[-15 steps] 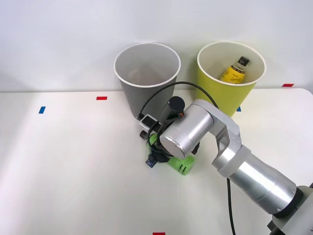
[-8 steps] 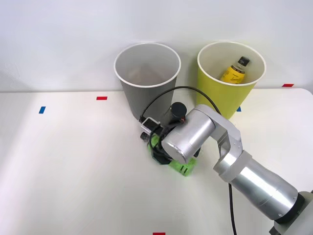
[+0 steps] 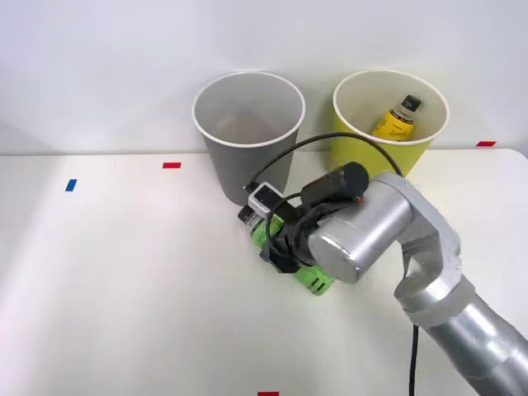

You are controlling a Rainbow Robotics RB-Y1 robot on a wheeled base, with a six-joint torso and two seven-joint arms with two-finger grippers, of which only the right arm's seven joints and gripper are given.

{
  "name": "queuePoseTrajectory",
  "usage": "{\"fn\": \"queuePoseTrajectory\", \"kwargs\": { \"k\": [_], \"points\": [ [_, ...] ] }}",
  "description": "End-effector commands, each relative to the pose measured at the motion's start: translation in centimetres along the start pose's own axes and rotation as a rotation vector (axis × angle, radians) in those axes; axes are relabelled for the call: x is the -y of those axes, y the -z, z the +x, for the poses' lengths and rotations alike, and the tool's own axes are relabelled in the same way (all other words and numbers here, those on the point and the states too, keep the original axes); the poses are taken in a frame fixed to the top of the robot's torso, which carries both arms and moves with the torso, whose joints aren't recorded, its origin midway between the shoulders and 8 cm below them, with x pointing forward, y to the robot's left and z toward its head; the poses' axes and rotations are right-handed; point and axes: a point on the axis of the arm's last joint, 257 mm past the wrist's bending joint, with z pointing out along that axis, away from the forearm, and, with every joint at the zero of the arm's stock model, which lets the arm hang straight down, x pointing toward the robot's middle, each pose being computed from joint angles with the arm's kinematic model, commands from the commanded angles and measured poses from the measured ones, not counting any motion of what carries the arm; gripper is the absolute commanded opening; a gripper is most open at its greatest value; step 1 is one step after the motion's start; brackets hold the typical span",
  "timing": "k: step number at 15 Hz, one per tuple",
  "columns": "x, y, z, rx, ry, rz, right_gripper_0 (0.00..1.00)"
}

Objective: Put cans in the gray bin, plastic bottles in the light green bin

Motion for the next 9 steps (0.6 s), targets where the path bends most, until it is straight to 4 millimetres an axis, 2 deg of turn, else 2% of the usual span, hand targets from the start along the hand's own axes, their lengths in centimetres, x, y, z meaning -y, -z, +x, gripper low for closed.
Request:
{"fn": "queuePoseTrajectory", "kwargs": {
  "k": [1, 5, 9],
  "points": [
    [0.1, 5.2, -0.3, 0.136, -0.061, -0.009, 0.0],
    [0.3, 11.9, -1.1, 0.309, -0.123, 0.039, 0.0],
    [0.6, 15.9, -2.4, 0.503, -0.203, 0.038, 0.0]
  ]
}}
